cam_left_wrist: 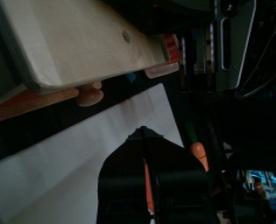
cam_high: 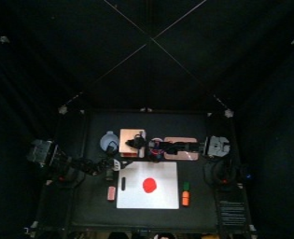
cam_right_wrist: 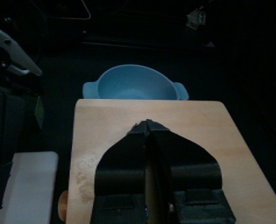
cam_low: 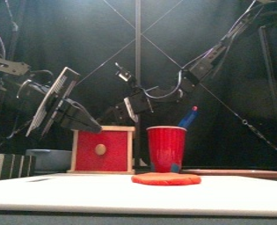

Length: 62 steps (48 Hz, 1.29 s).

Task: Get the cutter from the drawer then cut the dough then place the extra dough in the bowl
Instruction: Open the drawer

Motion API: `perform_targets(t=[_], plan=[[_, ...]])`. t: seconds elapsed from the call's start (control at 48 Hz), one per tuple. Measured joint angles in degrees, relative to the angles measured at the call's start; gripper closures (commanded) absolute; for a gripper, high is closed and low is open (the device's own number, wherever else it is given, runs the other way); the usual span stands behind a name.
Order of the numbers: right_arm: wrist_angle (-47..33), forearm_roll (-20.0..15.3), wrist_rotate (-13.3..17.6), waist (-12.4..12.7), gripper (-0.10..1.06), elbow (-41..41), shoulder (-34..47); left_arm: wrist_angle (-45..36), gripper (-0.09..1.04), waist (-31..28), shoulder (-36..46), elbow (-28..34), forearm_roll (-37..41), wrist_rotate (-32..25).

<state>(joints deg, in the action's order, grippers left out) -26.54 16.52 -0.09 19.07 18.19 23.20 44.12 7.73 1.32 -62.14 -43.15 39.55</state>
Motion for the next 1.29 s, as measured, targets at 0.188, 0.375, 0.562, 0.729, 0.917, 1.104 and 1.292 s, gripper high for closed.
perform_targets(t=[0.188, 0.375, 0.562, 0.729, 0.917, 1.104, 1.292], plan=[[0.88, -0.09, 0.09, 0.09, 1.00, -0.44, 0.18, -0.26, 0.30, -0.09, -0.18, 0.26, -4.22, 0.09], [0.88, -0.09, 0.09, 0.09, 1.00, -0.53, 0.26, -0.35, 0.14, -0.09, -0.18, 2.02, -9.84, 0.18], [1.05, -0.18, 0.09, 0.09, 1.00, -0.97, 0.44, -2.11, 0.14, -0.09, -0.88, 2.55, -15.91, 0.26], [1.05, -0.18, 0.18, 0.18, 1.00, -1.41, 0.62, -2.37, 0.14, -0.44, -4.04, 4.31, -17.75, 0.26], [1.32, -0.26, 0.53, 0.09, 1.00, -1.49, 0.62, -2.37, 0.14, -2.64, -7.65, 7.38, -17.93, 0.18], [1.58, -0.26, 0.62, 0.09, 1.00, -1.76, 0.88, -2.20, 0.15, -4.83, -8.17, 8.26, -17.84, 0.00], [1.58, -0.44, 0.62, 0.18, 1.00, -1.76, 0.97, -2.29, 0.17, -5.19, -8.44, 8.26, -17.67, -0.26]])
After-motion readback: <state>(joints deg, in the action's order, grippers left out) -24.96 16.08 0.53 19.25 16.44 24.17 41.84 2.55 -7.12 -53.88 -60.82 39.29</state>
